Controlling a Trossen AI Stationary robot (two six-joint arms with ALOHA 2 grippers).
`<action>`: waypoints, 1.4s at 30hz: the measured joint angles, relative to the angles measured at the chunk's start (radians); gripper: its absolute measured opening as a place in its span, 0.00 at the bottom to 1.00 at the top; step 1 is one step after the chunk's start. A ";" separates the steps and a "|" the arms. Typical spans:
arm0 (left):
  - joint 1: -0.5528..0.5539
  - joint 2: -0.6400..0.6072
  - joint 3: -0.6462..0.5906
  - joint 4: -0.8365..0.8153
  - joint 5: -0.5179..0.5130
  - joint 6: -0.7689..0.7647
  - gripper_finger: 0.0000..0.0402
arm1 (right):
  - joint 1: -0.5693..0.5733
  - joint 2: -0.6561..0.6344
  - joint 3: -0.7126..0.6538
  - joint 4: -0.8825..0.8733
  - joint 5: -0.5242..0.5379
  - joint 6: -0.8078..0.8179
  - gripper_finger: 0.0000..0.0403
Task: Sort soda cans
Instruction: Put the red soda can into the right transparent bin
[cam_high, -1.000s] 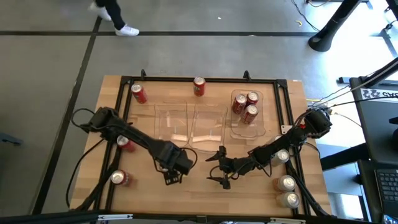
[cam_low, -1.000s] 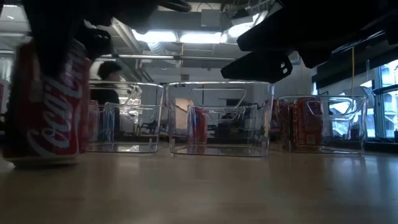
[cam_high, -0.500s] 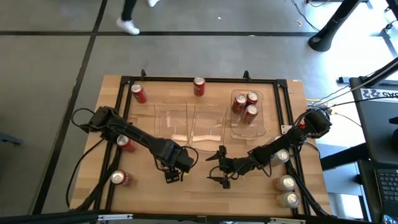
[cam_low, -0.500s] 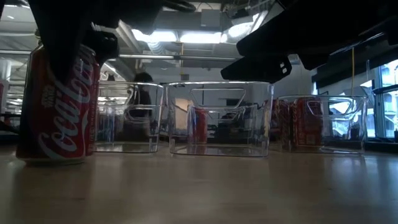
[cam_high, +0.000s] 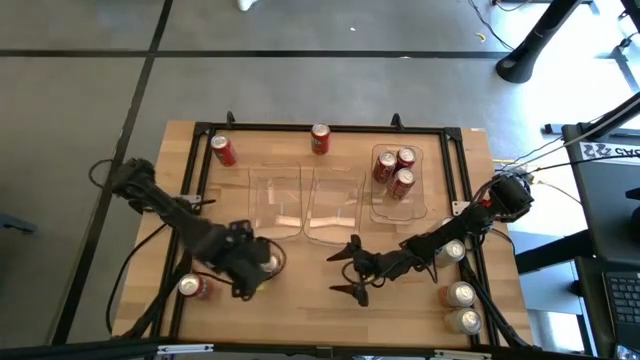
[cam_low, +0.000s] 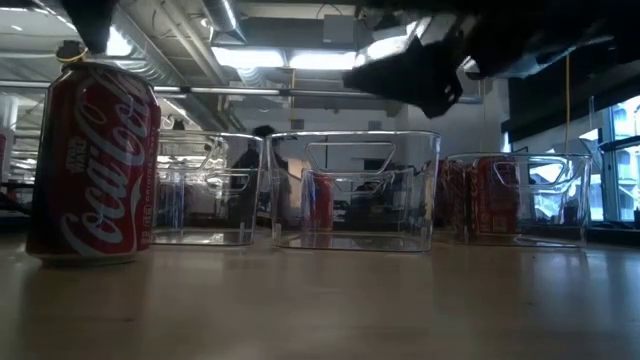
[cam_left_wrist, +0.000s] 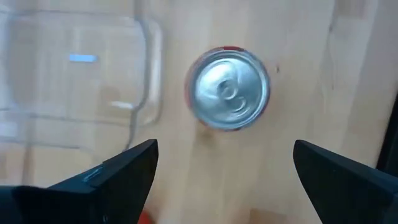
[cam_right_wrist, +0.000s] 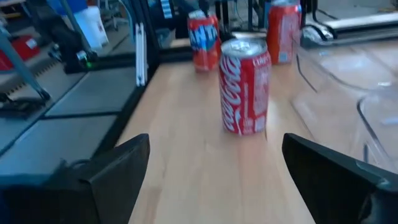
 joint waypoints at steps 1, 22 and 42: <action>-0.024 -0.025 -0.017 0.000 -0.032 -0.038 0.90 | 0.000 0.000 0.009 0.003 0.000 0.000 0.91; -0.465 -0.233 -0.601 0.503 -0.805 -0.614 0.90 | -0.134 0.000 0.248 -0.181 -0.133 -0.130 0.91; -0.538 -0.230 -0.743 0.524 -1.001 -0.801 0.86 | -0.195 0.348 0.620 -0.258 -0.122 -0.137 0.91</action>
